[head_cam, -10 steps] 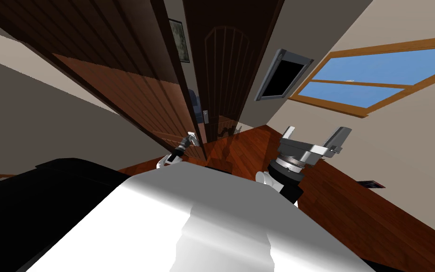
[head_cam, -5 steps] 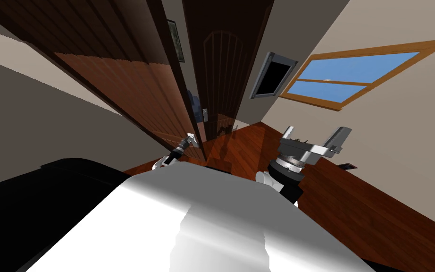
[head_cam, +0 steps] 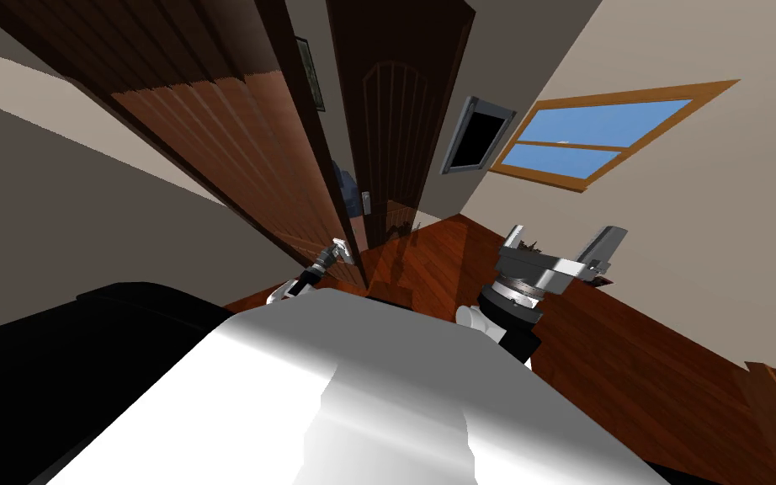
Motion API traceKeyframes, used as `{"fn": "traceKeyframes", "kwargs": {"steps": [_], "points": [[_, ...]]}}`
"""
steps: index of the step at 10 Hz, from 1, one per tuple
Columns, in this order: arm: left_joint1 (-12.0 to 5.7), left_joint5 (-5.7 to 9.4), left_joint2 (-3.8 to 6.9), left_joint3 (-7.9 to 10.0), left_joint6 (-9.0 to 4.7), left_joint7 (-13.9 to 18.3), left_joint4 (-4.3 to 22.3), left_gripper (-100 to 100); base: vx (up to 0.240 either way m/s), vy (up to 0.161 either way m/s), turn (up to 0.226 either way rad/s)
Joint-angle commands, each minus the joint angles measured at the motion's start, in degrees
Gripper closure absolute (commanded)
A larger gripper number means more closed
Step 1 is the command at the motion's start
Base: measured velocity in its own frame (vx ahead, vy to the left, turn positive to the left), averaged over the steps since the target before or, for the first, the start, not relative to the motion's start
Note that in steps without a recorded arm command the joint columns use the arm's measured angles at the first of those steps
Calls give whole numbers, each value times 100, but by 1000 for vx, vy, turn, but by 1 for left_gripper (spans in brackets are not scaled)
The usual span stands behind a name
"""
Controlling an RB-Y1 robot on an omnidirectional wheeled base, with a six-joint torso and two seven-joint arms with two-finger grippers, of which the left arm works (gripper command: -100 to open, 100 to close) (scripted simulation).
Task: Pull the door open
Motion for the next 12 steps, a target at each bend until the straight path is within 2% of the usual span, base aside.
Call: {"fn": "traceKeyframes", "kwargs": {"steps": [1, 8, 9, 12], "points": [[42, -14, 55, -58, -104, 52, 15, 100, -183, 76, -117], [216, -33, 407, -202, -598, 321, 117, 100, -200, 90, -132], [197, -30, 383, -176, -531, 287, 112, 100, -95, 34, -20], [264, -46, 509, -226, -758, 386, 204, 100, -171, 90, -136]]}}
